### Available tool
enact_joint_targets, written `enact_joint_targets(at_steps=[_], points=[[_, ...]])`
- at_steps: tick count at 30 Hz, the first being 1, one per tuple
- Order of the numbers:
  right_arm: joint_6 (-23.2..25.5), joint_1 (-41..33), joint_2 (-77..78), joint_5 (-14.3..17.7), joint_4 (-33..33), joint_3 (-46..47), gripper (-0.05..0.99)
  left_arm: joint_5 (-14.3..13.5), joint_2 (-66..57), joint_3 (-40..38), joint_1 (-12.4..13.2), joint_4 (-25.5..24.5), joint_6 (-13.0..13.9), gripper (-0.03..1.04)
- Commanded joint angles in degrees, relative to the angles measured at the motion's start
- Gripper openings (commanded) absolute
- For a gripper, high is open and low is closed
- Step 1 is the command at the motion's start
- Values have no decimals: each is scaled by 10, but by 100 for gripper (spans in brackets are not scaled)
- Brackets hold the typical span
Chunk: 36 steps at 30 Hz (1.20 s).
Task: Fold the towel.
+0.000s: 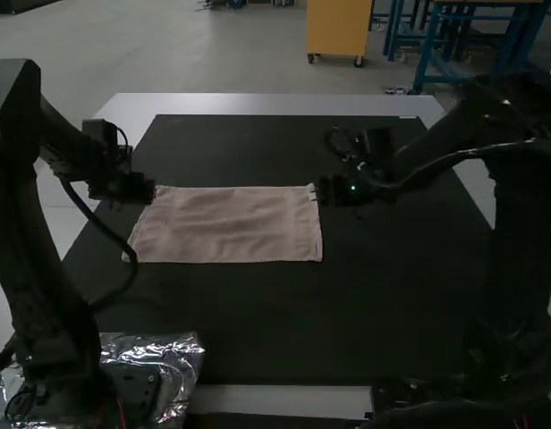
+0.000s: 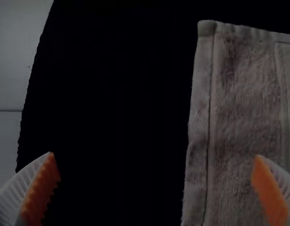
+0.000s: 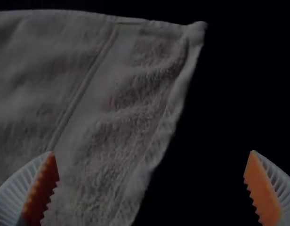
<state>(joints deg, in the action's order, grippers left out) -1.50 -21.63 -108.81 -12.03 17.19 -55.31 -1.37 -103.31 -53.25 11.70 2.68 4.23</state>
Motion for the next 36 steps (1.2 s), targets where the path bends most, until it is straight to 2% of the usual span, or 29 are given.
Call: enact_joint_targets(at_steps=[1, 4, 23, 36], points=[[-2, -6, -24, 8, 5, -29, 91, 12, -15, -27, -10, 8, 1, 96], [-3, -6, -48, 9, 7, -48, 91, 22, -30, -40, -14, 9, 1, 96], [-6, -7, -163, 9, 7, -154, 91, 22, -120, -91, -16, 31, -2, 96], [-14, -23, -188, 11, -3, -185, 91, 22, -140, -104, -13, 42, -3, 96]])
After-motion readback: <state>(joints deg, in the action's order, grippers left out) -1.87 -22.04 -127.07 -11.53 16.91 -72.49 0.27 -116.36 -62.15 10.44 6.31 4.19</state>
